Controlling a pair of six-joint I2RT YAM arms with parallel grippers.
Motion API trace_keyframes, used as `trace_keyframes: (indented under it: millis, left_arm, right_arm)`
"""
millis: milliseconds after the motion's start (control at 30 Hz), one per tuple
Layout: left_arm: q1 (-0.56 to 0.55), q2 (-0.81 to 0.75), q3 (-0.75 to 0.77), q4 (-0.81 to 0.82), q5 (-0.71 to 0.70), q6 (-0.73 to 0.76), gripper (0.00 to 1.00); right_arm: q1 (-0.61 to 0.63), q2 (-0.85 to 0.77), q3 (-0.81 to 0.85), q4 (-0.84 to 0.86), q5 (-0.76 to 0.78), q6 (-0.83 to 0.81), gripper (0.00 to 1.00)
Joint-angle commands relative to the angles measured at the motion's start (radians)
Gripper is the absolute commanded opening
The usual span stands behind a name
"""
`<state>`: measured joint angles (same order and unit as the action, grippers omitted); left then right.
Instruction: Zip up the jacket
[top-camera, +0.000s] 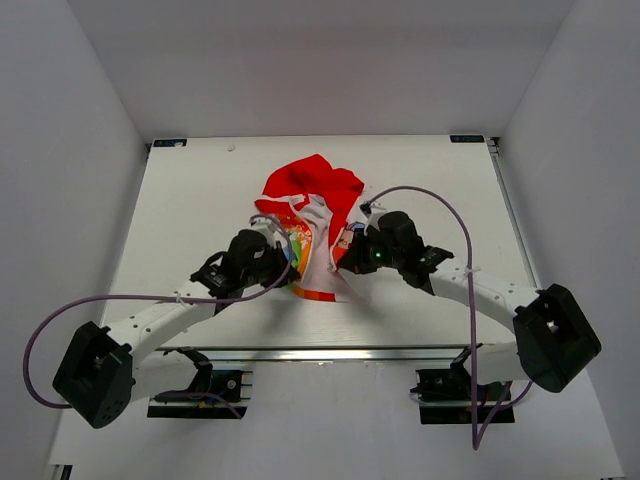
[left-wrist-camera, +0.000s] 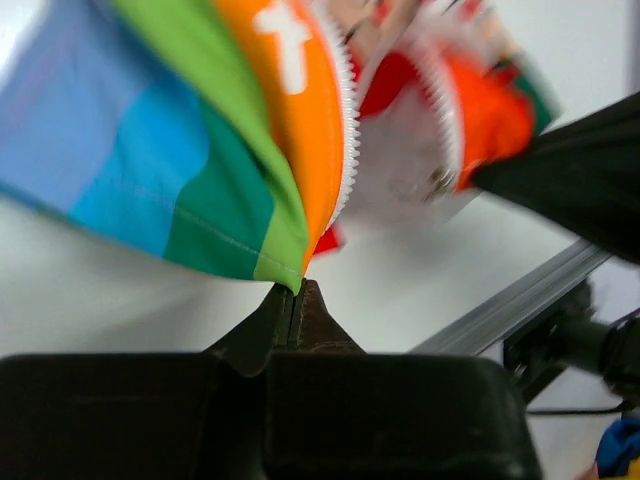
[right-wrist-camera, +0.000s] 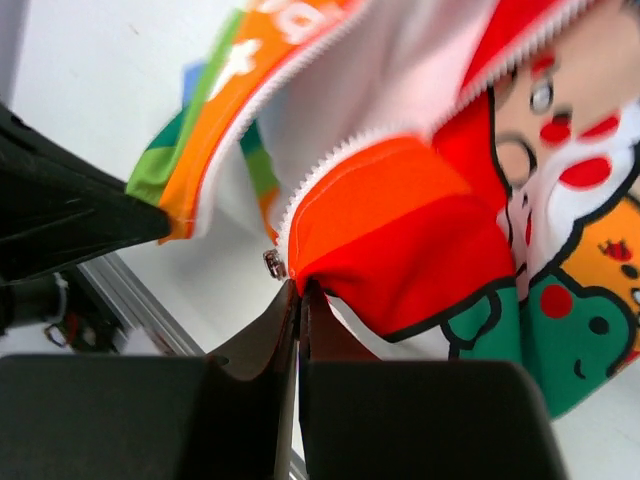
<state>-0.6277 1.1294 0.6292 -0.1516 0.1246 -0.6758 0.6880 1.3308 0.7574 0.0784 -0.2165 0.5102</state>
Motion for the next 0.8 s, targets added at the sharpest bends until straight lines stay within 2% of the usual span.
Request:
trace_keyframes:
  millis: [0, 100, 300, 400, 433, 467, 567, 633, 733, 767]
  left_arm:
    - [0.000, -0.016, -0.074, -0.074, 0.076, -0.047, 0.00]
    - [0.000, 0.006, -0.098, -0.095, 0.119, -0.053, 0.00]
    - [0.000, 0.092, -0.095, -0.215, 0.064, -0.024, 0.00]
    - [0.000, 0.161, -0.076, -0.279, 0.040, -0.004, 0.35]
    - [0.000, 0.177, -0.056, -0.317, 0.027, 0.001, 0.45]
    - [0.000, 0.205, -0.046, -0.331, 0.008, 0.004, 0.50]
    - [0.000, 0.221, -0.017, -0.353, -0.006, 0.013, 0.57]
    - [0.000, 0.211, -0.011, -0.341, 0.006, 0.018, 0.65]
    - [0.000, 0.195, 0.010, -0.348, 0.017, 0.021, 0.70]
    - [0.000, 0.190, 0.017, -0.355, 0.018, 0.021, 0.75]
  right_arm:
    - [-0.004, 0.039, -0.079, 0.000, -0.033, 0.013, 0.00]
    - [-0.001, 0.074, -0.113, 0.044, -0.072, 0.034, 0.00]
    - [-0.001, 0.088, -0.139, 0.029, -0.003, 0.025, 0.00]
    - [-0.001, 0.110, -0.133, 0.023, 0.008, 0.024, 0.00]
    - [-0.002, 0.117, -0.130, 0.020, 0.011, 0.024, 0.00]
    - [-0.002, 0.122, -0.130, 0.021, 0.012, 0.024, 0.00]
    - [-0.001, 0.131, -0.128, 0.015, 0.017, 0.024, 0.00]
    - [-0.002, 0.133, -0.128, 0.009, 0.020, 0.024, 0.00]
    - [-0.002, 0.123, -0.132, 0.004, 0.025, 0.022, 0.00]
    - [-0.002, 0.120, -0.133, 0.003, 0.031, 0.022, 0.00]
